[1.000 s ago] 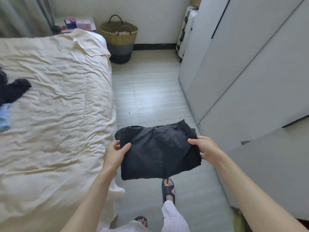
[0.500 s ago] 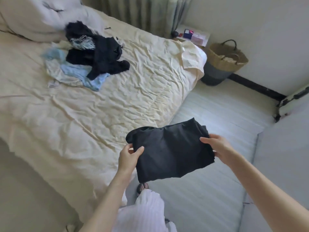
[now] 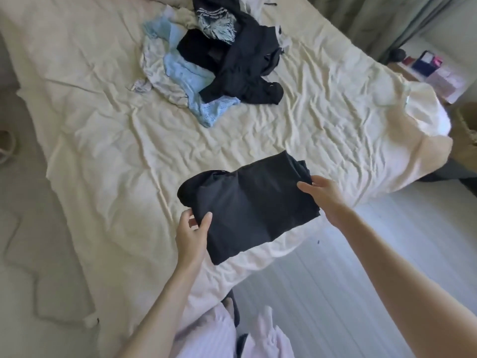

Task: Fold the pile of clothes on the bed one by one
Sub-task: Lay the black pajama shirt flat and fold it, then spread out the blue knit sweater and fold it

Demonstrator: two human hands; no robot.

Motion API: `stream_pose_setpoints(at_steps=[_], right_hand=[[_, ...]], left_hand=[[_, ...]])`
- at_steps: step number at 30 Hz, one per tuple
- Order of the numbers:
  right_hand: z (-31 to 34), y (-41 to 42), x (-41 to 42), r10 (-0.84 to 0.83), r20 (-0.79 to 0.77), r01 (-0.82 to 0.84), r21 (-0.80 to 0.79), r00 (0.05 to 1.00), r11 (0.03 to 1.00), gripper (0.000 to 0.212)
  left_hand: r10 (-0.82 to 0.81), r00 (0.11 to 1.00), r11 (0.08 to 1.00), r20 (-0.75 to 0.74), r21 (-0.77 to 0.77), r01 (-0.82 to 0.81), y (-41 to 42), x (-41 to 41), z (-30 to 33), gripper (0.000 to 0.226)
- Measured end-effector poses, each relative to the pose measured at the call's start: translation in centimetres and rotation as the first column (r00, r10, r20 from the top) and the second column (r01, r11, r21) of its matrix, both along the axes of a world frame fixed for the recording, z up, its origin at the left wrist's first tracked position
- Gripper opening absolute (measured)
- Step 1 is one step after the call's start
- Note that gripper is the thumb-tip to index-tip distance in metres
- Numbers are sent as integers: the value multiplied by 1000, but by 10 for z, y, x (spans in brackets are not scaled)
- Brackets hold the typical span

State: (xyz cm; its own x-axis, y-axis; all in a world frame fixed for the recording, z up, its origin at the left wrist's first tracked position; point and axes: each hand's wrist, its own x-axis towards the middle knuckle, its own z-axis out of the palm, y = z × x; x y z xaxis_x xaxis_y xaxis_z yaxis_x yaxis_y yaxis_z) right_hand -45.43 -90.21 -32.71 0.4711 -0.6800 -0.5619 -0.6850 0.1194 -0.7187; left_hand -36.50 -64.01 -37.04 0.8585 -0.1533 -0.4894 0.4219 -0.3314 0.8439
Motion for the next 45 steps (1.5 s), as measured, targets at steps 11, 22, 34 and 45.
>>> stream_pose_setpoints(at_steps=[11, 22, 34, 45], right_hand=[[-183, -47, 18, 129, -217, -116, 74, 968, 991, 4], [-88, 3, 24, 629, -346, -717, -309, 697, 625, 59], [37, 217, 66, 916, -149, -847, -458, 372, 269, 60], [35, 506, 44, 946, -99, -872, -426, 309, 240, 57]], left_hand=[[32, 991, 986, -129, 166, -10, -16, -9, -162, 21], [-326, 945, 849, 16, 444, 285, 16, 6, -56, 48], [-224, 905, 825, 363, 565, -22, 195, -16, 74, 54], [-248, 926, 741, 285, 672, -8, 483, -68, 99, 53]])
